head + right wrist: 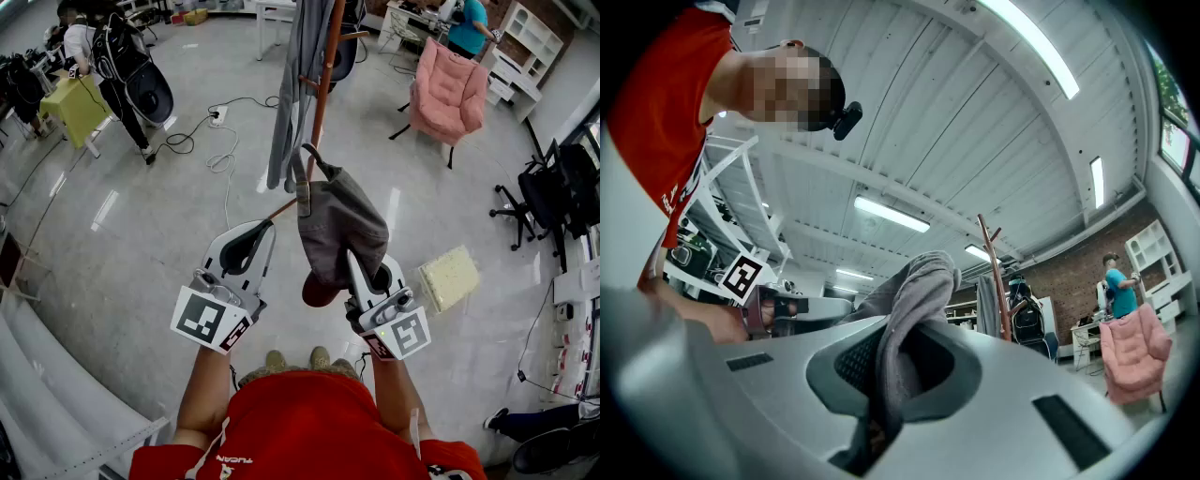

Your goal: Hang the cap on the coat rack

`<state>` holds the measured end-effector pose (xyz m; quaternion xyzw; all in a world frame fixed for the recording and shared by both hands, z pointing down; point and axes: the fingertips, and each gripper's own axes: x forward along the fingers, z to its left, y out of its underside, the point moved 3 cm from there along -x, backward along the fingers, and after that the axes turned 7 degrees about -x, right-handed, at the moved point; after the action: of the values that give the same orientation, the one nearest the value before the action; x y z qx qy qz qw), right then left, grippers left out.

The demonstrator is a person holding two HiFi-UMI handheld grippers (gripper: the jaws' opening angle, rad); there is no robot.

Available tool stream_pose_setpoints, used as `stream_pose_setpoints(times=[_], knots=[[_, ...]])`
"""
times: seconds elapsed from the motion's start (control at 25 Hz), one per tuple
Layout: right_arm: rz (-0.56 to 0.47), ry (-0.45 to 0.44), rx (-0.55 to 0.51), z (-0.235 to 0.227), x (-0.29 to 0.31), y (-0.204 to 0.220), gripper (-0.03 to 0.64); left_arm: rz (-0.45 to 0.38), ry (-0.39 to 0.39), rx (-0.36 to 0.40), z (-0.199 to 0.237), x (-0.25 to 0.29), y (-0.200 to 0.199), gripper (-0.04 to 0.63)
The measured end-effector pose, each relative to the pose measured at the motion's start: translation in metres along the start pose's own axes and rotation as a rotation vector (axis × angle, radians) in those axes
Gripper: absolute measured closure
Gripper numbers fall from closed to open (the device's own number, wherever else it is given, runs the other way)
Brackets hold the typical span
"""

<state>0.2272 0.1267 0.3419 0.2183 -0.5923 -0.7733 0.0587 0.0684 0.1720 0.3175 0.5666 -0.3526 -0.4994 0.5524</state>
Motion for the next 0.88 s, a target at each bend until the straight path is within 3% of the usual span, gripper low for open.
stream_pose_setpoints(times=[0.24,0.48,0.68,0.88], knots=[[-0.041,0.014,-0.002,0.001,0.008,-0.015,0.584,0.002,0.012,-0.002,0.004,0.001,-0.009,0.588],[-0.017,0.033,0.005,0.023,0.04,0.004,0.584,-0.002,0.005,-0.029,0.047,-0.02,-0.003,0.588],[-0.014,0.099,-0.009,0.001,0.062,0.007,0.584,0.001,-0.006,-0.037,0.072,-0.015,-0.008,0.588],[-0.006,0.165,-0.055,-0.037,0.088,0.042,0.584,0.014,0.0,-0.042,0.109,0.014,0.012,0.588]])
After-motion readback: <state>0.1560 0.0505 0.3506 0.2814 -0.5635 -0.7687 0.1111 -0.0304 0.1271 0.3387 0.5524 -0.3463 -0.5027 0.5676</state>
